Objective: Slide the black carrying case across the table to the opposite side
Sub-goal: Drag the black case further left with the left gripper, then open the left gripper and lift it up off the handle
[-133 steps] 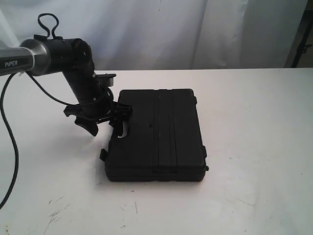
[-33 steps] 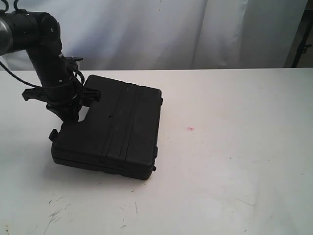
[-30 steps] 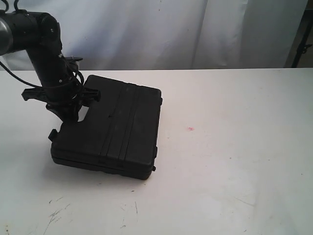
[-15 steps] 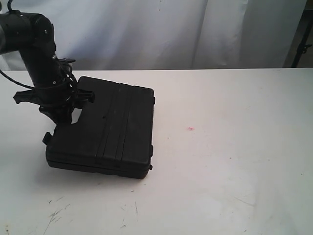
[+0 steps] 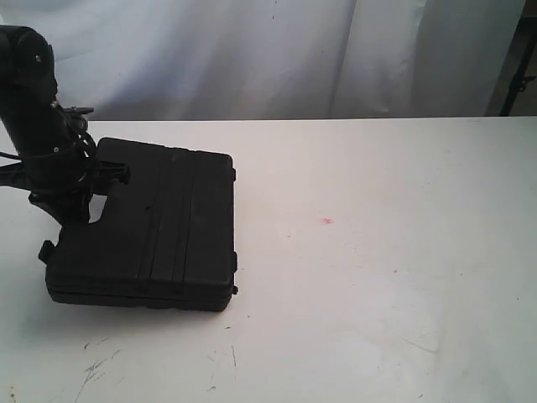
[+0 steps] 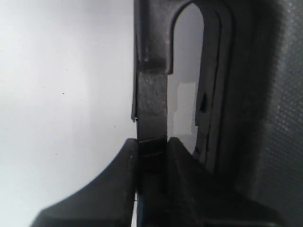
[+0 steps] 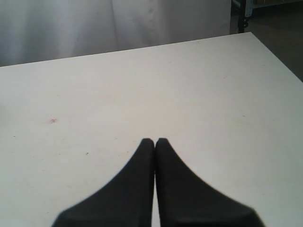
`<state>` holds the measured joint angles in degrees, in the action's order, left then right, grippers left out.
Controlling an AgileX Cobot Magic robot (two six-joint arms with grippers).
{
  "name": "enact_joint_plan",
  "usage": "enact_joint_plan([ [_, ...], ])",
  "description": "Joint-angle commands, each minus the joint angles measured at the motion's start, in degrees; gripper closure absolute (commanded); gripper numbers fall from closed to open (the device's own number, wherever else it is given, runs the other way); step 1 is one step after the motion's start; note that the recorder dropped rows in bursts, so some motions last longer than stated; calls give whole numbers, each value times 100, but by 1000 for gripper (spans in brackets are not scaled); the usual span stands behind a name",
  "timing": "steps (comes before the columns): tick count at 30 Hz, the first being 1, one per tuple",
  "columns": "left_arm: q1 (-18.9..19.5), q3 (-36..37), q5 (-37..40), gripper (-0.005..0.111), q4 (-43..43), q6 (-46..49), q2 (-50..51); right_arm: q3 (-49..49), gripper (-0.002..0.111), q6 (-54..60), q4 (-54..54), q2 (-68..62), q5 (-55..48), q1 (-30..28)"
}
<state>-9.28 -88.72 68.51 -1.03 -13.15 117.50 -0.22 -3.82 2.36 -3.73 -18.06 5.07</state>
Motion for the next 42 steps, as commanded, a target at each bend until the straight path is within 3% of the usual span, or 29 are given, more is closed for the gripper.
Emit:
enact_joint_plan([
  [1,13,275,-441,107,31,-23,-143,22,108,36,10,35,37,-43],
  [25,13,275,-542,106,-250,165,254,22,108,36,10,35,37,-43],
  [30,13,275,-542,90,-250,165,254,22,108,36,10,35,37,-43],
  [34,13,275,-533,64,-250,165,254,22,108,36,10,35,37,-43],
  [37,13,275,-533,50,-250,165,254,22,108,36,10,35,37,-43],
  [42,13,275,-547,49,-302,165,240,22,108,36,10,35,37,-43],
])
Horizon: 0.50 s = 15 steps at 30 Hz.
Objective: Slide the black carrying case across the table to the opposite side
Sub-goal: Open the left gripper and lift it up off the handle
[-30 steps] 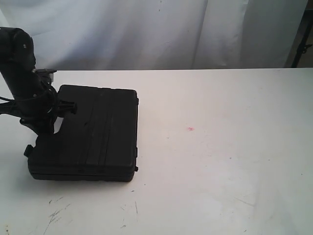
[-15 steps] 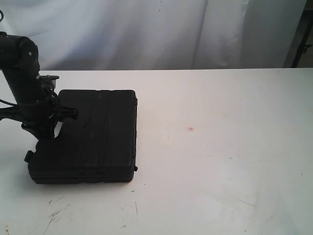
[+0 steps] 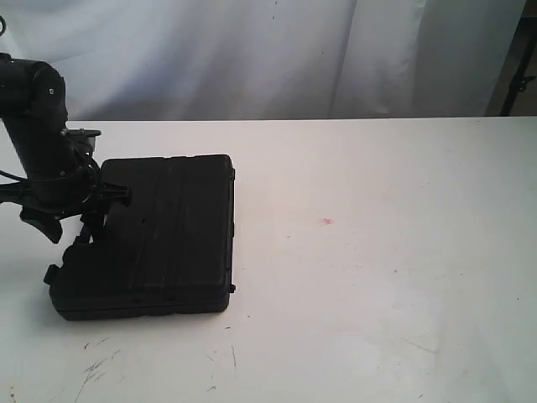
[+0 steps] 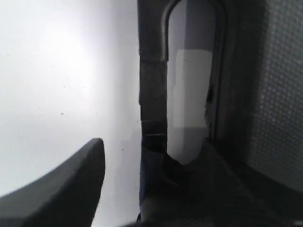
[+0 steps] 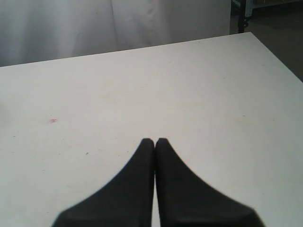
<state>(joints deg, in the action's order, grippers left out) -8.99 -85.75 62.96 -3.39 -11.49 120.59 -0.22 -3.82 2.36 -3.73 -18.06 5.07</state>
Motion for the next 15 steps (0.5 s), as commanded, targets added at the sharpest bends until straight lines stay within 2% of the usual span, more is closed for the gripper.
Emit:
enact_joint_plan([
  [1,-16,-22,-25,49,-112,-1,-120,22,108,36,10,35,37,-43],
  [5,-16,-22,-172,53,-164,-1,-596,22,108,36,10,35,37,-43],
  [7,-16,-22,-172,62,-164,-41,-863,22,108,36,10,35,37,-43],
  [9,-16,-22,-172,94,-164,-42,-1227,22,108,36,10,35,37,-43],
  [10,-16,-4,-172,104,-151,-42,-1327,22,108,36,10,35,37,-43],
  [12,-16,216,-378,107,-142,-42,-1695,22,108,36,10,35,37,-43],
  [14,-26,763,-1017,107,31,-42,-2243,22,108,36,10,35,37,-43],
  [15,-26,1346,-1605,107,241,29,-2766,22,108,36,10,35,37,-43],
])
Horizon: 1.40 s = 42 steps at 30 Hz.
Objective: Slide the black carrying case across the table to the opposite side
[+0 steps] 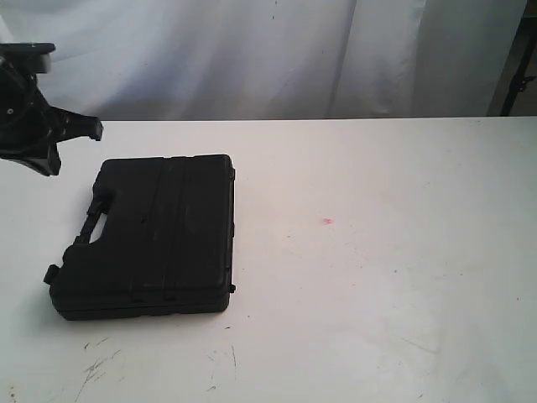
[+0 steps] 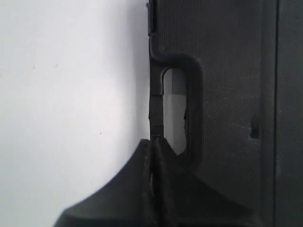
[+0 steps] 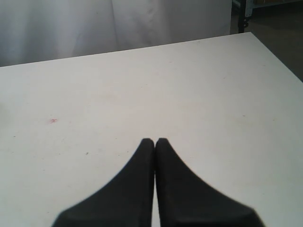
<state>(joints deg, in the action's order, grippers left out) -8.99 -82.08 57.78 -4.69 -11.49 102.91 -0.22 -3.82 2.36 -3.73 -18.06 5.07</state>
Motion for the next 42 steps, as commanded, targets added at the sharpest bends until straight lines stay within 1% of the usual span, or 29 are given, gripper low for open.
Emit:
enact_joint_plan([
  [1,-37,1306,-1439,107,537,146,-1297,22,108,36,10,35,37,-43],
  [2,-37,1924,-2015,107,940,484,-1870,22,108,36,10,35,37,-43],
  [5,-37,2842,-2692,107,1523,1021,-2779,22,108,36,10,35,37,-43],
  [8,-37,3646,-3045,107,1860,1373,-3702,22,108,36,10,35,37,-43],
  [13,-37,4479,-3495,107,1917,1373,-5025,22,108,36,10,35,37,-43],
  [16,-37,4726,-3659,107,1917,1355,-5760,22,108,36,10,35,37,-43],
  [21,-37,4773,-3704,107,1917,1354,-6644,22,108,36,10,35,37,-43],
  [26,-37,4773,-3698,107,1879,1376,-7319,22,108,36,10,35,37,-43],
  [29,-37,4773,-3672,107,1448,1499,-7697,22,108,36,10,35,37,-43],
  [33,-37,4894,-3628,107,1433,1499,-8045,22,108,36,10,35,37,-43],
  [36,-37,5252,-3849,107,1433,1499,-8257,22,108,36,10,35,37,-43],
  [40,-37,5960,-4304,107,1393,1402,-8640,22,108,36,10,35,37,-43],
  [42,-25,6276,-4358,107,1318,1271,-8899,22,108,36,10,35,37,-43],
])
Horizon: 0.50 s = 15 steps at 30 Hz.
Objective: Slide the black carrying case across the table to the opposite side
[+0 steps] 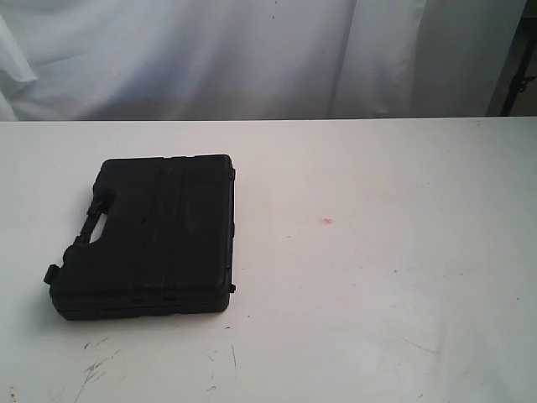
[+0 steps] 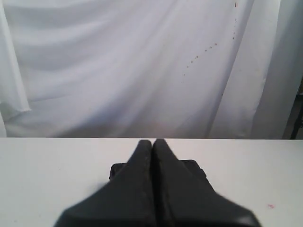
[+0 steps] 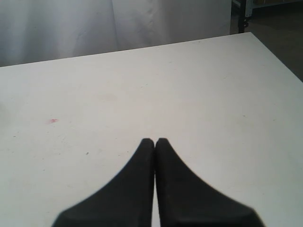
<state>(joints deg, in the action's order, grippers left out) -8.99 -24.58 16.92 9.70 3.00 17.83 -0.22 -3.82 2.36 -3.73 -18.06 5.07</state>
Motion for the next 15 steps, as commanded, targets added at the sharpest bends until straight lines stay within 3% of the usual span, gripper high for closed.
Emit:
enact_joint_plan([
  [1,-25,671,-272,107,-176,-267,-527,22,108,36,10,35,37,-43],
  [6,15,1236,-272,107,-195,-300,-1076,22,108,36,10,35,37,-43],
  [15,695,1935,-306,107,-131,-300,-1518,22,108,36,10,35,37,-43],
])
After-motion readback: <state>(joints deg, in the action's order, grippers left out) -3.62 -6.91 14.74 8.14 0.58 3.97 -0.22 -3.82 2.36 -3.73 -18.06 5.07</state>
